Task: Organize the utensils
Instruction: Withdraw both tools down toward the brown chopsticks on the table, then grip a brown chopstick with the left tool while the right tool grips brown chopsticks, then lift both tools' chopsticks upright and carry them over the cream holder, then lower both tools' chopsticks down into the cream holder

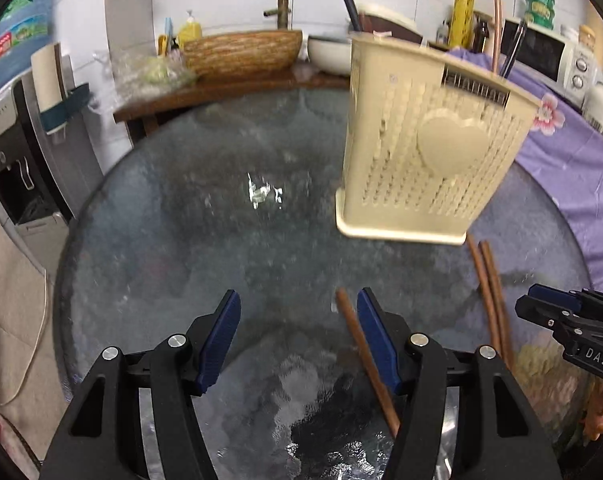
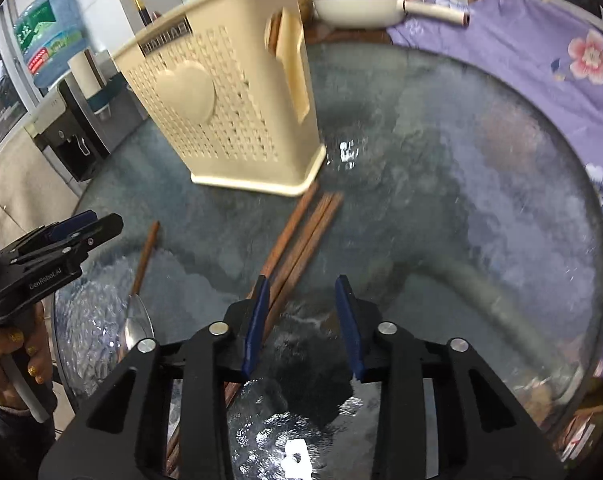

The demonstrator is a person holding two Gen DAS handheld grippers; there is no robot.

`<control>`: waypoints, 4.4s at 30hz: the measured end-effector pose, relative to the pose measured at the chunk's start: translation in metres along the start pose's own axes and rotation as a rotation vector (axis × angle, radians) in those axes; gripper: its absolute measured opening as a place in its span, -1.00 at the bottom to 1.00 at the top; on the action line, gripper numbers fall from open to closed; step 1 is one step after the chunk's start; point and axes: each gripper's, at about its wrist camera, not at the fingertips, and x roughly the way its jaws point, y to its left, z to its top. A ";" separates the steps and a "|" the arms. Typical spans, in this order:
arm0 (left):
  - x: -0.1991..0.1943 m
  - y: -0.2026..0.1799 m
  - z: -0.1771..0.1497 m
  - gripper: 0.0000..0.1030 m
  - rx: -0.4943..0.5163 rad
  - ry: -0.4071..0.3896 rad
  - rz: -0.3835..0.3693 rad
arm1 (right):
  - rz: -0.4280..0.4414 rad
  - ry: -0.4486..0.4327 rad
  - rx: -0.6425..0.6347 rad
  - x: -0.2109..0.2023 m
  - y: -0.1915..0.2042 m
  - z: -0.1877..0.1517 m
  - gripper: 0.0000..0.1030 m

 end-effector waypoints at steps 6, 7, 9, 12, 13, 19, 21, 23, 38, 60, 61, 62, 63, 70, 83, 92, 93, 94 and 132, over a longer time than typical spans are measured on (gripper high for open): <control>0.007 -0.002 -0.008 0.06 0.015 0.020 -0.009 | -0.022 0.015 -0.010 0.008 0.007 -0.001 -0.50; 0.007 -0.003 -0.009 0.06 0.020 0.023 -0.009 | -0.031 0.015 -0.014 0.008 0.009 0.000 -0.50; 0.009 -0.007 -0.009 0.03 0.028 0.028 -0.008 | -0.035 0.020 -0.017 0.008 0.011 0.001 -0.53; 0.011 -0.009 -0.012 0.02 0.030 0.038 -0.010 | -0.034 0.034 -0.015 0.010 0.012 0.006 -0.54; 0.011 -0.009 -0.014 0.02 0.028 0.039 -0.007 | -0.036 0.039 -0.014 0.011 0.012 0.007 -0.54; 0.013 -0.005 -0.016 0.02 0.009 0.049 0.000 | 0.000 0.064 0.054 0.015 -0.001 0.018 -0.55; 0.015 -0.004 -0.017 0.02 0.010 0.054 0.002 | 0.010 0.068 0.066 0.015 -0.005 0.021 -0.59; 0.016 -0.006 -0.017 0.02 0.016 0.058 0.004 | 0.003 0.068 0.065 0.016 -0.006 0.022 -0.59; 0.019 -0.011 -0.005 -0.03 -0.004 0.070 -0.027 | -0.105 0.071 -0.013 0.036 0.007 0.052 -0.64; 0.029 -0.050 -0.005 -0.80 0.131 0.121 -0.028 | -0.130 0.102 -0.041 0.047 0.002 0.060 -0.76; 0.029 -0.052 -0.007 -0.81 0.130 0.120 -0.030 | -0.132 0.102 -0.039 0.047 0.003 0.060 -0.76; 0.028 -0.053 -0.007 -0.82 0.131 0.121 -0.033 | -0.132 0.101 -0.032 0.046 0.004 0.059 -0.77; 0.028 -0.053 -0.007 -0.84 0.130 0.122 -0.037 | -0.131 0.098 -0.027 0.047 0.004 0.059 -0.78; 0.032 -0.054 -0.002 -0.87 0.150 0.123 -0.045 | -0.128 0.093 -0.035 0.048 0.004 0.059 -0.79; 0.037 -0.048 0.007 -0.88 0.131 0.128 -0.047 | -0.066 0.070 0.022 0.045 -0.015 0.057 -0.86; 0.025 -0.044 0.015 -0.88 0.113 0.085 -0.063 | -0.001 0.028 0.070 0.033 -0.030 0.055 -0.87; 0.023 -0.043 0.016 -0.88 0.110 0.080 -0.065 | 0.005 0.022 0.072 0.031 -0.029 0.055 -0.87; 0.022 -0.043 0.016 -0.88 0.107 0.077 -0.066 | 0.011 0.016 0.074 0.029 -0.030 0.055 -0.87; -0.133 -0.028 0.046 -0.88 0.065 -0.255 -0.167 | 0.208 -0.309 -0.066 -0.139 0.012 0.054 -0.87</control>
